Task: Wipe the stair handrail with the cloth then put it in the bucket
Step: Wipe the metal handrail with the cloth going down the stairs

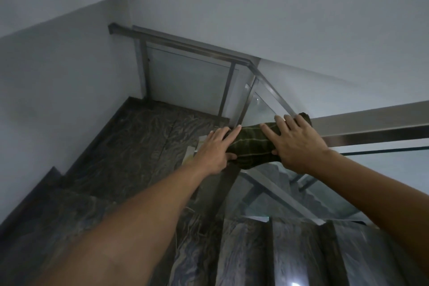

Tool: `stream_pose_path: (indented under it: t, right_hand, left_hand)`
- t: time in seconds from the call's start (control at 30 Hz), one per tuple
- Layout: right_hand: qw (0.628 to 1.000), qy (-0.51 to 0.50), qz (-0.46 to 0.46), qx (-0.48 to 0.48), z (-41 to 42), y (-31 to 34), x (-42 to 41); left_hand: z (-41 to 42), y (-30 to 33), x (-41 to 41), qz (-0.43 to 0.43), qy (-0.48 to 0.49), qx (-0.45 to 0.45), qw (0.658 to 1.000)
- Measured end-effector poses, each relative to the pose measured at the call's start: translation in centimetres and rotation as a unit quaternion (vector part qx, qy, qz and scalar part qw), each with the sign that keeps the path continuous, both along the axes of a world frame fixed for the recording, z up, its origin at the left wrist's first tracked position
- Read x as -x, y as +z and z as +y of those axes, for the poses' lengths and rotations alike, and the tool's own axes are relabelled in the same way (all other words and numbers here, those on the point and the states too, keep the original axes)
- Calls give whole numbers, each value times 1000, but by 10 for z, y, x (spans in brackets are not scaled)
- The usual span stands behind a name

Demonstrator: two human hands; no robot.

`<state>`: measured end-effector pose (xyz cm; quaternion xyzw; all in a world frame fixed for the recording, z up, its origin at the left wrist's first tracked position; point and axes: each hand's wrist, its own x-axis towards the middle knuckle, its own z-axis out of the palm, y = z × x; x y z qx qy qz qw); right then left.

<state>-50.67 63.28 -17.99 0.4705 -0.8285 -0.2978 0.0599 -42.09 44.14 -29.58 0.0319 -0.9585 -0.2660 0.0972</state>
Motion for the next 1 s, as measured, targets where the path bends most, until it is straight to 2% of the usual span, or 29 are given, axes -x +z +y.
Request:
stream_pose_path:
  t: [0.27, 0.53, 0.8, 1.0]
  right_hand:
    - [1000, -9, -20, 3, -42, -28, -17]
    - [1000, 7, 8, 17, -52, -42, -22]
    - [999, 17, 22, 23, -54, -48, -20]
    - [998, 12, 42, 41, -56, -50, -26]
  left_hand:
    - [-31, -30, -21, -10, 38, -29, 999]
    - [-45, -35, -27, -49, 37, -53, 997]
    - [-54, -40, -28, -33, 11, -53, 998]
    - [-54, -59, -27, 12, -9, -131, 991]
